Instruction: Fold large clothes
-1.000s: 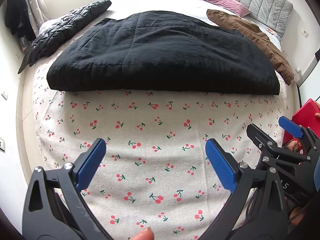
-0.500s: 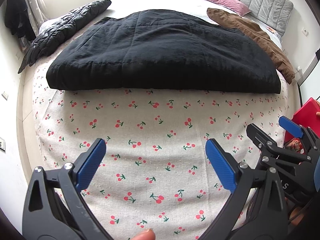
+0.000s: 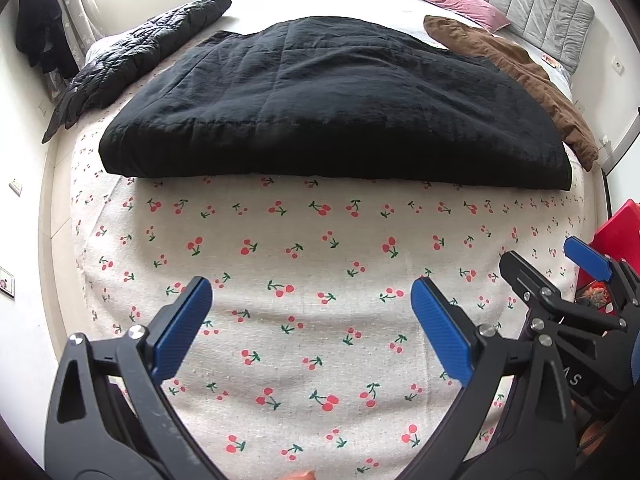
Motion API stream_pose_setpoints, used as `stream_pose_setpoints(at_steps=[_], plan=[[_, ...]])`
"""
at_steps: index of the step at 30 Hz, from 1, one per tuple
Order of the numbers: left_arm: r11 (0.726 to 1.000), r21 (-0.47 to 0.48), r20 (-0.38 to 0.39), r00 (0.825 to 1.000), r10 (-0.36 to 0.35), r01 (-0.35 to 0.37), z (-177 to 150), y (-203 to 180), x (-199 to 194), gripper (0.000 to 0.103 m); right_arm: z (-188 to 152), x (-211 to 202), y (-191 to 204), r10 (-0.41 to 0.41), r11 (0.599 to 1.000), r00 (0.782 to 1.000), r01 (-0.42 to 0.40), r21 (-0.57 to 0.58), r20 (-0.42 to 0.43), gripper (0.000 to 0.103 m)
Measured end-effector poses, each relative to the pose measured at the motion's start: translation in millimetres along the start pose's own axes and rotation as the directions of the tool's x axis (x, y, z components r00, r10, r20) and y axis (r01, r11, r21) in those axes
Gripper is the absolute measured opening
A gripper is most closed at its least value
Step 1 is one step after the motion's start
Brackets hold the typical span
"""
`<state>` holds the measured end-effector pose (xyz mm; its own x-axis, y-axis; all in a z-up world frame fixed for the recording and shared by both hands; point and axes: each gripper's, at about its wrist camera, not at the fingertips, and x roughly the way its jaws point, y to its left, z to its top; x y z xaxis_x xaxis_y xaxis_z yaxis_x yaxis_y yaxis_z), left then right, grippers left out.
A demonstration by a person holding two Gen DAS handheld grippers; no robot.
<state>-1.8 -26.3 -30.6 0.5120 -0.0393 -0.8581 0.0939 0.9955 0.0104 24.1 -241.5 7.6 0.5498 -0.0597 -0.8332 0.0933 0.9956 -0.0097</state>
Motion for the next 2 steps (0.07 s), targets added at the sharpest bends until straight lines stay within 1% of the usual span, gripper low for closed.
stream_pose_setpoints(at_steps=[2], plan=[[1.0, -0.011, -0.001, 1.0, 0.009, -0.009, 0.0, 2.7, 3.1, 0.099, 0.3, 2.5, 1.8, 0.0, 1.0, 1.0, 0.0, 0.006, -0.001, 0.09]])
